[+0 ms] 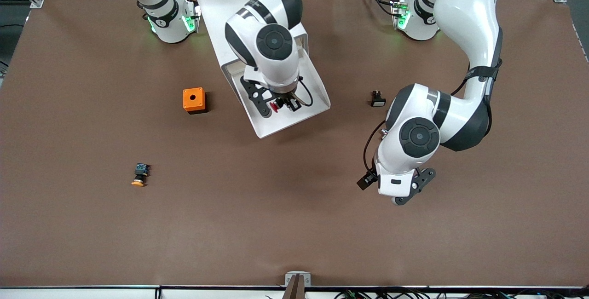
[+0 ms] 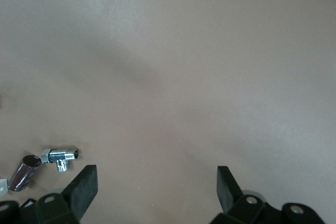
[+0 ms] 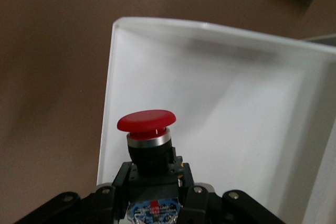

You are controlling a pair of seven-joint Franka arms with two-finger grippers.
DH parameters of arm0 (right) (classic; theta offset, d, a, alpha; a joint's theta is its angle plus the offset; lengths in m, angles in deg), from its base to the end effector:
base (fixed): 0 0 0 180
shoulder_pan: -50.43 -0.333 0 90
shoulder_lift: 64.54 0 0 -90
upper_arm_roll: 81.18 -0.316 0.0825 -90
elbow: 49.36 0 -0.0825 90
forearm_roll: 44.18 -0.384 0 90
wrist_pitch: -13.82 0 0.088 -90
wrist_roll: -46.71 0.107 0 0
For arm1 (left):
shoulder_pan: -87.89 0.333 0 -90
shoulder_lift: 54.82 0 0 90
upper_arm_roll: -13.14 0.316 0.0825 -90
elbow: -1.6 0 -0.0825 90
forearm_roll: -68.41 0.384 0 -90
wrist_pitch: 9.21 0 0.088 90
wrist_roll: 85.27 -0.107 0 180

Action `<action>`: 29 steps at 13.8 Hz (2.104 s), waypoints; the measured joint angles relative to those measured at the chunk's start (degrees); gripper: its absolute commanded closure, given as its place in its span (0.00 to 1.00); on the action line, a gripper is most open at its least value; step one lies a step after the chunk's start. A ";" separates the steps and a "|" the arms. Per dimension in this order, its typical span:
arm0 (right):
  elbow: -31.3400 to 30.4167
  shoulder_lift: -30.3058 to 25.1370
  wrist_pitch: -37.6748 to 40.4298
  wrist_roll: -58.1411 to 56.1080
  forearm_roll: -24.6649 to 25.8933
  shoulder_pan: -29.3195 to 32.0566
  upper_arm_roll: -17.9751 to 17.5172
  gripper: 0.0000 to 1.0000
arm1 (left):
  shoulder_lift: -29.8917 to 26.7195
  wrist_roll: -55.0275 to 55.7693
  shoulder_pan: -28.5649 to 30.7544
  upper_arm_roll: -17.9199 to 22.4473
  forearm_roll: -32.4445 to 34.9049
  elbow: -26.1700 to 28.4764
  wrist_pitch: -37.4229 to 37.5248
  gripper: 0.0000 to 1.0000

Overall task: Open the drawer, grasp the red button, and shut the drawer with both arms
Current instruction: 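Lift the red button out of the drawer with the right gripper, then carry the red button toward the yellow button while the left gripper reaches the drawer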

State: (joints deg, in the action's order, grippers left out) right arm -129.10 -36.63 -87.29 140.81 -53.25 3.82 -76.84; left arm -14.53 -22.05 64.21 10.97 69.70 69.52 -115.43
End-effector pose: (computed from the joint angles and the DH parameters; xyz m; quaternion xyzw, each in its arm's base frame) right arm 0.4929 0.4792 0.4208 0.8893 -0.4501 -0.0754 0.0303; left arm 0.6718 -0.3151 0.3693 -0.9468 -0.3212 0.0133 0.0109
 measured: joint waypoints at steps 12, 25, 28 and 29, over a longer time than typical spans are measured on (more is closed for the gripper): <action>0.28 -8.59 7.40 -30.36 0.00 13.56 0.48 1.00 | 2.57 4.26 -8.56 -1.15 0.00 1.53 -0.60 0.00; -10.54 -8.40 -2.80 -54.77 2.56 23.76 0.64 1.00 | 3.51 4.55 -15.58 -1.33 -0.95 1.52 -3.59 0.00; -15.00 -8.35 -8.22 -60.98 2.94 26.21 0.66 1.00 | 3.50 7.02 -17.62 -1.41 -2.49 1.52 -3.67 0.00; -16.32 -8.33 -9.79 -62.82 3.08 26.96 0.67 1.00 | 3.51 8.20 -18.48 -1.43 -2.72 1.52 -3.70 0.00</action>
State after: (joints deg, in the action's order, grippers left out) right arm -145.42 -44.96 -97.08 77.99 -50.17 30.78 -76.17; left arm -11.03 -13.84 45.74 9.55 66.98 71.04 -119.13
